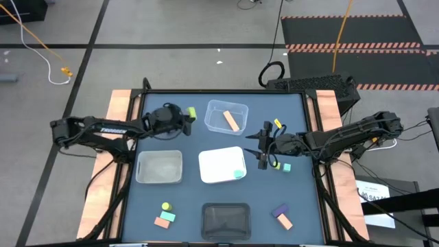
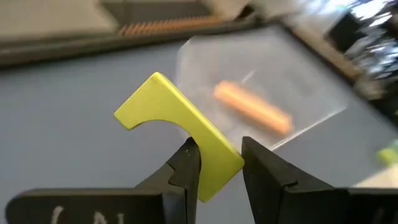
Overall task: Sort & place blocks by color
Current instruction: Put the top green block into the gray bin
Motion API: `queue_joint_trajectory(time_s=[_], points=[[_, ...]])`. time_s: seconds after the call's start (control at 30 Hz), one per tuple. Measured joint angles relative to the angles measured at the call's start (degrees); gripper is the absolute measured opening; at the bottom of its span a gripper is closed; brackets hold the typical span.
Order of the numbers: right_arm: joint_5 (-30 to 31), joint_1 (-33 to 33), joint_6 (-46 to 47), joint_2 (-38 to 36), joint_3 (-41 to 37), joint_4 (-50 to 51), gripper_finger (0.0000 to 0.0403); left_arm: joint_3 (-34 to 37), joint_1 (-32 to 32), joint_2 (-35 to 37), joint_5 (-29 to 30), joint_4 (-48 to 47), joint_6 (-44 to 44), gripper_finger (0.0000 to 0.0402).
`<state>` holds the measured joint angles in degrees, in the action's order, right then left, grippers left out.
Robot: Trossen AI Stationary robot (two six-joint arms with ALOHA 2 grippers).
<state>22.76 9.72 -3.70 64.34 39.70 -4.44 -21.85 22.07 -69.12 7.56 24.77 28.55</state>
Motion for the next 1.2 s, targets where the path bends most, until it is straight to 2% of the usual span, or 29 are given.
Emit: queue_joint_trajectory(time_s=[0.27, 0.53, 0.67, 0.73, 0.9, 1.2], points=[[0.09, 0.0, 0.0, 0.02, 0.0, -0.13, 0.0215, -0.07, -2.8, 7.0, -7.3, 15.44, -12.57, 0.0094], [0.08, 0.0, 0.21, 0.02, 0.0, -1.34, 0.0215, -0.07, -7.42, 8.83, -14.51, 26.44, -24.84, 0.0094], [-0.03, 0.0, 4.98, 0.02, 0.0, -1.34, 0.0215, -0.09, -10.43, 8.82, -18.67, 30.8, -34.49, 0.0094], [-0.22, 0.0, 7.99, 0.02, 0.0, -1.34, 0.0215, -0.08, -12.16, 8.83, -19.07, 32.61, -36.66, 0.0094], [-0.28, 0.0, 12.21, 0.02, 0.0, -1.27, 0.0215, -0.09, -16.0, 8.81, -19.09, 32.41, -31.7, 0.0094], [-0.32, 0.02, 13.52, 0.02, 0.0, -1.04, 0.0215, -0.11, -25.1, 8.85, -19.57, 13.22, -7.64, 0.0094]])
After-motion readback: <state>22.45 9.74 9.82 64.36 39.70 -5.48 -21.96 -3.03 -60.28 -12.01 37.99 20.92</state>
